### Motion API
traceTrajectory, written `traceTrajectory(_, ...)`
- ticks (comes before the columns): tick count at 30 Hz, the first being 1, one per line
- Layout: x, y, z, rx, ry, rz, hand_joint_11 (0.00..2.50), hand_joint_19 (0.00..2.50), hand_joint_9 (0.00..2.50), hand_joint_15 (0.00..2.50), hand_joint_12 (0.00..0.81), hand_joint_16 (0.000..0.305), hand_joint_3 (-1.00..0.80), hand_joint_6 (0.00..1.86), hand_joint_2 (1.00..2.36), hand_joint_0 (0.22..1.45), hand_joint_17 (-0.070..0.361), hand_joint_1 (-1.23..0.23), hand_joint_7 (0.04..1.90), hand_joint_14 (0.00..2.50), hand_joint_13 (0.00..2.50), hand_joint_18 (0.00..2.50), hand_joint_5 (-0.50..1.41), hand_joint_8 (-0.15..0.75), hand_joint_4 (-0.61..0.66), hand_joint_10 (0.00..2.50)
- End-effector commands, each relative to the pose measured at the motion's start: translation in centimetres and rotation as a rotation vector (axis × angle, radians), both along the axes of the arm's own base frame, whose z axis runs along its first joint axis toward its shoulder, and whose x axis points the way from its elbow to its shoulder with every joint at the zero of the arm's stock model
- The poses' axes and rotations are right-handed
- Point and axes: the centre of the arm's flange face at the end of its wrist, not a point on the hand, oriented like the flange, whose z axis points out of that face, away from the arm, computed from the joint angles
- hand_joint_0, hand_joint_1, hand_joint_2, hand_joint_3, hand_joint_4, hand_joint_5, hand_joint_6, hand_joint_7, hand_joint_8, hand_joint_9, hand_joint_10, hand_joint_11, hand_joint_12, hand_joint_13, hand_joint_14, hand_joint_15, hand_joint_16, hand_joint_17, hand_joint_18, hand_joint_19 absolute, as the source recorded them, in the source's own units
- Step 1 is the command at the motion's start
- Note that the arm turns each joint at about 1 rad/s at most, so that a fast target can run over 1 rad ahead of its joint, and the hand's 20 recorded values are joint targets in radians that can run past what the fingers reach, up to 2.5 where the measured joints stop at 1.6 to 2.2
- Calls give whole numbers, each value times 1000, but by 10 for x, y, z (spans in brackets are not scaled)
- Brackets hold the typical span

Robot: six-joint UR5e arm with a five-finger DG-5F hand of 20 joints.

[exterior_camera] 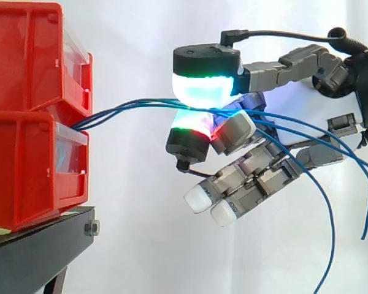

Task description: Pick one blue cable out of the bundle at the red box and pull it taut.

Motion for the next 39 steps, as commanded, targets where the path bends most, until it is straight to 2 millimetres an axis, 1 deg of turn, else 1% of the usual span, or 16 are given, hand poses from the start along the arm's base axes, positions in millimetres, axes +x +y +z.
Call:
traceTrajectory(1, 0, 0, 0, 0, -1, 1, 1203, 292, 1063, 377, 423, 58, -239, 923, 1018, 688, 131, -855, 1468, 12, 748, 675, -176, 301, 212, 20)
traceTrajectory(6, 0, 0, -1, -1, 1, -1, 1188, 250, 987, 354, 424, 58, -455, 922, 1003, 740, 131, -881, 1382, 13, 725, 656, -198, 293, 236, 19)
traceTrajectory(9, 0, 0, 0, -1, -1, -5, 1179, 239, 979, 348, 421, 58, -499, 922, 1000, 752, 131, -887, 1374, 11, 721, 667, -200, 292, 235, 19)
traceTrajectory(14, 0, -1, 0, -3, 0, -11, 1165, 234, 964, 334, 420, 58, -467, 923, 1003, 772, 130, -894, 1373, 11, 713, 660, -205, 293, 237, 18)
traceTrajectory(19, 0, -1, 0, -3, 0, -11, 1175, 243, 964, 340, 419, 57, -454, 924, 1004, 759, 129, -894, 1364, 11, 711, 663, -204, 291, 257, 18)
traceTrajectory(22, 0, -2, 0, -3, 0, -13, 1189, 266, 990, 344, 421, 57, -500, 919, 1001, 697, 129, -871, 1367, 12, 707, 652, -196, 297, 273, 19)
traceTrajectory(23, 0, -1, 0, -3, -1, -11, 1190, 292, 998, 355, 422, 58, -500, 913, 1000, 635, 131, -821, 1363, 11, 707, 641, -188, 303, 284, 21)
traceTrajectory(24, 0, -1, 0, -3, -1, -11, 1183, 302, 1015, 356, 425, 58, -500, 906, 1000, 604, 131, -786, 1379, 11, 708, 640, -180, 306, 297, 19)
traceTrajectory(27, 0, -1, 0, -3, 0, -11, 1194, 329, 1038, 366, 439, 61, -500, 899, 1000, 542, 138, -722, 1397, 11, 713, 642, -171, 317, 314, 18)
traceTrajectory(29, 0, -1, 1, -3, -3, -11, 1190, 328, 1046, 365, 444, 62, -500, 898, 1000, 529, 140, -713, 1397, 11, 712, 636, -170, 324, 313, 18)
traceTrajectory(31, 0, -2, 1, -3, -3, -13, 1198, 340, 1046, 369, 444, 62, -500, 897, 1000, 536, 140, -729, 1402, 11, 709, 628, -169, 321, 319, 18)
traceTrajectory(32, -1, -1, 0, -3, 2, -11, 1195, 344, 1043, 370, 437, 61, -487, 896, 1001, 566, 137, -742, 1404, 11, 703, 620, -168, 319, 314, 20)
traceTrajectory(33, 0, -1, 1, -3, -3, -11, 1201, 345, 1041, 371, 435, 60, -415, 894, 1006, 577, 136, -756, 1420, 11, 701, 616, -168, 312, 318, 19)
traceTrajectory(36, -1, -1, 0, -3, 2, -11, 1188, 342, 1013, 369, 434, 60, -320, 896, 1013, 597, 135, -783, 1423, 13, 698, 608, -174, 307, 315, 20)
traceTrajectory(39, 0, -1, 0, -3, -1, -11, 1197, 349, 1015, 369, 431, 60, -316, 898, 1013, 598, 135, -793, 1408, 13, 692, 606, -179, 307, 309, 19)
